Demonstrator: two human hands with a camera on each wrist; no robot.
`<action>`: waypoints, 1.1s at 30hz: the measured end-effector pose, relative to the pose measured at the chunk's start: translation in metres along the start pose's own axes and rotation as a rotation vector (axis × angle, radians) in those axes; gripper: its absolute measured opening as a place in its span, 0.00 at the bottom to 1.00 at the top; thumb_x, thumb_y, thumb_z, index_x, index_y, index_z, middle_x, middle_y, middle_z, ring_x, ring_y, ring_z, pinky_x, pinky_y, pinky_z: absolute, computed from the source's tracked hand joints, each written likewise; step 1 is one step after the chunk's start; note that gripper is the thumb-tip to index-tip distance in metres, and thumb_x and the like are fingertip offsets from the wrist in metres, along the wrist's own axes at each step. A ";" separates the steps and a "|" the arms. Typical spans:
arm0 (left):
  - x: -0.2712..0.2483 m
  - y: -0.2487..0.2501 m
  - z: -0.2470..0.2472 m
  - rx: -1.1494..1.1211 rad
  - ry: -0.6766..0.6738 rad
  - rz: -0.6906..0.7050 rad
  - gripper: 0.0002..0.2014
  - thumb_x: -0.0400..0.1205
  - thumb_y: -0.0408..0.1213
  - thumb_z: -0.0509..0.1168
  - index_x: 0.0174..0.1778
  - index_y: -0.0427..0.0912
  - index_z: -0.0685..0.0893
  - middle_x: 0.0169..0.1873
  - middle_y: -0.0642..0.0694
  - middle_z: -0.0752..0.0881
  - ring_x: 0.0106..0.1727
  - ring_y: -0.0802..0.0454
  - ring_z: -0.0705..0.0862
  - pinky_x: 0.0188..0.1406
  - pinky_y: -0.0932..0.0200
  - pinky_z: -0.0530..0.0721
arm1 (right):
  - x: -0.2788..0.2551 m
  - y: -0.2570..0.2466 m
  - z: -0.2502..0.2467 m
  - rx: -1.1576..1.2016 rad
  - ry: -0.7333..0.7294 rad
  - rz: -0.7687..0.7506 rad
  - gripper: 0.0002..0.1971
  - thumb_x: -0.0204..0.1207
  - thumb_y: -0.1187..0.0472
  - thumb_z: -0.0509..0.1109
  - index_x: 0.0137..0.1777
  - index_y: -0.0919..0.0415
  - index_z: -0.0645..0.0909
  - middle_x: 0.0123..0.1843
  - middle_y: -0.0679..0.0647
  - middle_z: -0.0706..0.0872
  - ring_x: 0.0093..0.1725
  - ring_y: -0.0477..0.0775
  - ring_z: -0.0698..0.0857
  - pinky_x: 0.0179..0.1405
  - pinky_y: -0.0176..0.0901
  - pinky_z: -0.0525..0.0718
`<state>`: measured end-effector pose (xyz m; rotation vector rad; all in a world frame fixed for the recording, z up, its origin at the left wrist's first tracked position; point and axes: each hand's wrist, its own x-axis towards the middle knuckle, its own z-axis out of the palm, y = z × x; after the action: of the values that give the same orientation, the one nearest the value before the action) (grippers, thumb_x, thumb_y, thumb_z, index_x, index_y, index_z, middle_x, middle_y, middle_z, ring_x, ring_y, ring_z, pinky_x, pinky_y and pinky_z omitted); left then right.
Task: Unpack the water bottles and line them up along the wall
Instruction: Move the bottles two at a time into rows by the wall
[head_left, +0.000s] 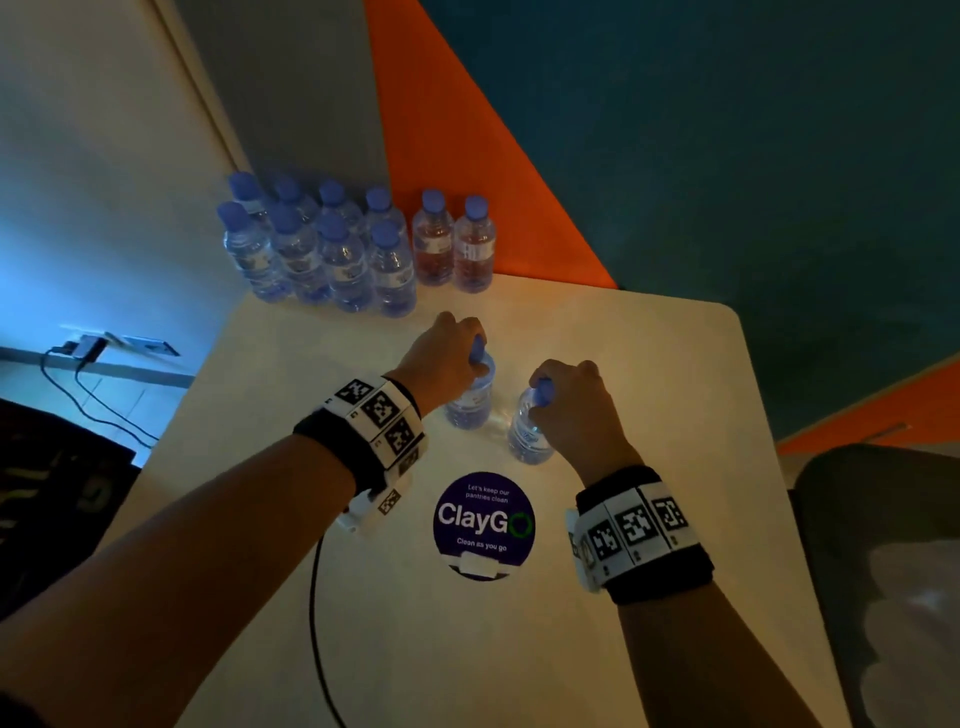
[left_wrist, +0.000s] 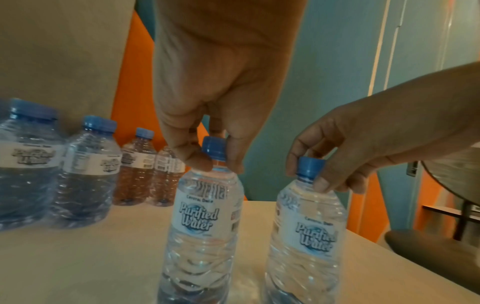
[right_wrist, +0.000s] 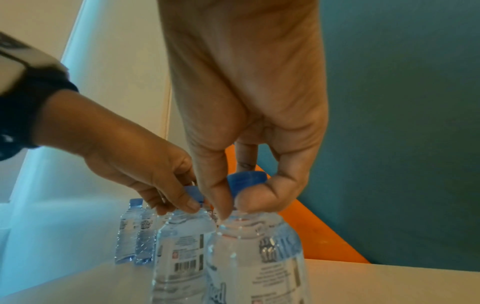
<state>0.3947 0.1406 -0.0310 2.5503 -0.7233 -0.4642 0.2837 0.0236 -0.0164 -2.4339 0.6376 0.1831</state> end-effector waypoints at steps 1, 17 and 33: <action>0.006 -0.004 -0.004 -0.004 0.012 -0.009 0.18 0.76 0.35 0.69 0.60 0.35 0.77 0.59 0.30 0.76 0.57 0.33 0.80 0.58 0.47 0.78 | 0.004 -0.003 0.002 0.001 0.001 -0.007 0.16 0.71 0.70 0.68 0.60 0.61 0.79 0.62 0.65 0.73 0.34 0.57 0.73 0.42 0.41 0.74; 0.097 -0.041 -0.031 0.283 0.354 0.022 0.14 0.78 0.35 0.67 0.58 0.36 0.77 0.60 0.33 0.82 0.61 0.34 0.79 0.55 0.41 0.83 | 0.090 -0.051 0.016 -0.004 0.103 -0.129 0.21 0.72 0.69 0.66 0.66 0.58 0.78 0.63 0.62 0.74 0.52 0.68 0.84 0.51 0.47 0.81; 0.129 -0.055 -0.035 0.549 0.567 0.019 0.22 0.69 0.48 0.74 0.55 0.40 0.83 0.47 0.40 0.90 0.53 0.37 0.83 0.49 0.46 0.82 | 0.182 -0.075 0.034 0.004 0.345 -0.303 0.21 0.75 0.75 0.63 0.67 0.62 0.77 0.63 0.66 0.79 0.57 0.71 0.82 0.52 0.55 0.81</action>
<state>0.5358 0.1217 -0.0542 2.9428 -0.7193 0.5291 0.4799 0.0231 -0.0536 -2.5426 0.4005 -0.3667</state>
